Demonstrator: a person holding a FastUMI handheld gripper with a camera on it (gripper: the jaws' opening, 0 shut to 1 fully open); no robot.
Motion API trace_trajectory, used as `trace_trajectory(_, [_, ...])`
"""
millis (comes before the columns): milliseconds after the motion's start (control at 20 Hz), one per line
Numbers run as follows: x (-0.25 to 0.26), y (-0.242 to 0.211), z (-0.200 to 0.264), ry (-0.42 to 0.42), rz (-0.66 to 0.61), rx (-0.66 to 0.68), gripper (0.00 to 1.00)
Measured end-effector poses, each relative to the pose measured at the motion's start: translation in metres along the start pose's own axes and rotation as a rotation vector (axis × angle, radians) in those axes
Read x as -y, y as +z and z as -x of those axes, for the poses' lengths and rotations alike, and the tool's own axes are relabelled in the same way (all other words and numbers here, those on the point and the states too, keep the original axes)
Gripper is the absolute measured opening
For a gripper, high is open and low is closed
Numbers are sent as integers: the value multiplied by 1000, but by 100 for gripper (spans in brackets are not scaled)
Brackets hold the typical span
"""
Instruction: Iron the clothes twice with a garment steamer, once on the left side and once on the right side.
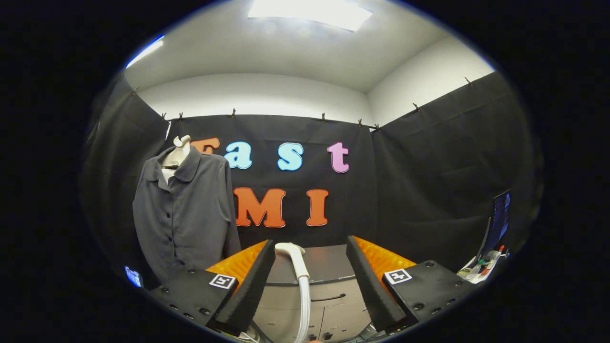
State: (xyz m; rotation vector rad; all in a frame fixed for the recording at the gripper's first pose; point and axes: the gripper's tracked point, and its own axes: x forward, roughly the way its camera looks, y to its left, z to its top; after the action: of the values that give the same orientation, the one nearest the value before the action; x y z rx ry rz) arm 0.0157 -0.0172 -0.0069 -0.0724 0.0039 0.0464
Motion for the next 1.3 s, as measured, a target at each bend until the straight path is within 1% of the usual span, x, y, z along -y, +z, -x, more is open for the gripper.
trace_trajectory(350, [12, -10, 1, 8, -20, -9, 98])
trace_trajectory(600, [17, -8, -3, 19, -34, -9, 97])
trace_trajectory(1100, [-6, -13, -33, 124, -47, -37, 97])
trace_trajectory(1300, [-12, -12, -50, 144, -65, -63, 98])
